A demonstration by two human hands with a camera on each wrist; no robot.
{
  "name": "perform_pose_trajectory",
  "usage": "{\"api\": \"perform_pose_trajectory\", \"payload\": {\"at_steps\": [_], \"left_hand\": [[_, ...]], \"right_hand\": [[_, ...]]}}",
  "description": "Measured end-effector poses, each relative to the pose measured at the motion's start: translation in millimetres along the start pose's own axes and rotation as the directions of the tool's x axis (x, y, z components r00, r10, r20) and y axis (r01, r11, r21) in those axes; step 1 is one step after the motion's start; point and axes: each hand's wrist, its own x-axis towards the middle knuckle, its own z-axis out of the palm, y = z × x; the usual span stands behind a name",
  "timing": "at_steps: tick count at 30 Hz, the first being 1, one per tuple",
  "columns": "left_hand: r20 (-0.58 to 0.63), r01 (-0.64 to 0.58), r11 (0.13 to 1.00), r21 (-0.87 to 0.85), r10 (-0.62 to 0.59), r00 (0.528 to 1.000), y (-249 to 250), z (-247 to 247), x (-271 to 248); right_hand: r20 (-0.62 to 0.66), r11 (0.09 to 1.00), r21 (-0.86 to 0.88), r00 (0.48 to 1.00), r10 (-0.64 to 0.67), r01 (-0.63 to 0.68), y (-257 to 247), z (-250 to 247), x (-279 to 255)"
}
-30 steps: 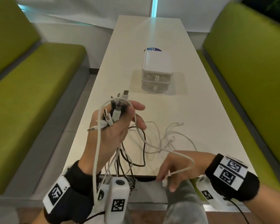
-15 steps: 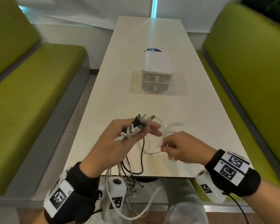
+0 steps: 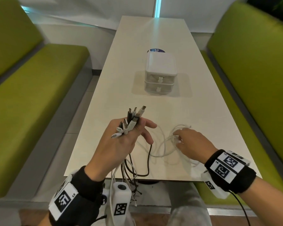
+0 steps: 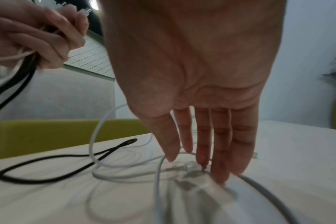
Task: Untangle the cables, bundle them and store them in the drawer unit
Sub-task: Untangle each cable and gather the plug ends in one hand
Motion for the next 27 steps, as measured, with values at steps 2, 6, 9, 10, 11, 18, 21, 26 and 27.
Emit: {"api": "perform_pose_trajectory", "payload": {"at_steps": [2, 6, 9, 10, 11, 18, 21, 26, 27], "left_hand": [[0.007, 0.001, 1.000, 0.008, -0.001, 1.000, -0.6, 1.2, -0.7], [0.015, 0.011, 1.000, -0.009, -0.010, 1.000, -4.2, 2.1, -2.1], [0.018, 0.010, 1.000, -0.006, -0.010, 1.000, -6.3, 2.5, -3.2], [0.017, 0.008, 1.000, -0.006, -0.008, 1.000, -6.7, 2.2, -3.7], [0.017, 0.004, 1.000, -0.006, -0.004, 1.000, -6.5, 2.0, -4.1], [0.026, -0.021, 1.000, 0.000, 0.021, 0.999, -5.8, 3.4, -4.4], [0.024, -0.024, 1.000, 0.009, 0.024, 0.999, -3.4, 5.2, -3.2], [0.015, -0.040, 0.999, 0.037, 0.039, 0.999, -3.0, 11.1, 2.6], [0.013, -0.051, 0.997, 0.057, 0.050, 0.999, -3.4, 13.3, 2.9]], "right_hand": [[-0.022, 0.999, -0.034, 0.999, -0.039, 0.038, 4.1, 6.9, -1.2], [-0.032, 0.998, 0.041, 0.999, -0.039, 0.040, 13.4, 10.1, -3.2], [-0.089, 0.998, 0.017, 0.995, -0.054, 0.055, 13.4, 8.1, -8.0], [-0.142, 0.996, 0.035, 0.987, -0.073, 0.078, 11.3, 7.3, -11.4], [-0.198, 0.991, 0.054, 0.974, -0.110, 0.123, 8.3, 6.0, -15.7], [-0.030, 0.970, -0.113, 0.975, -0.220, 0.216, -13.1, 29.6, -21.7], [-0.015, 0.955, -0.209, 0.976, -0.219, 0.211, -18.0, 35.1, -13.4], [-0.091, 0.980, 0.137, 0.987, -0.136, 0.148, -31.6, -1.1, -20.0], [-0.130, 0.965, 0.227, 0.986, -0.105, 0.133, -35.1, -12.0, -24.1]]}}
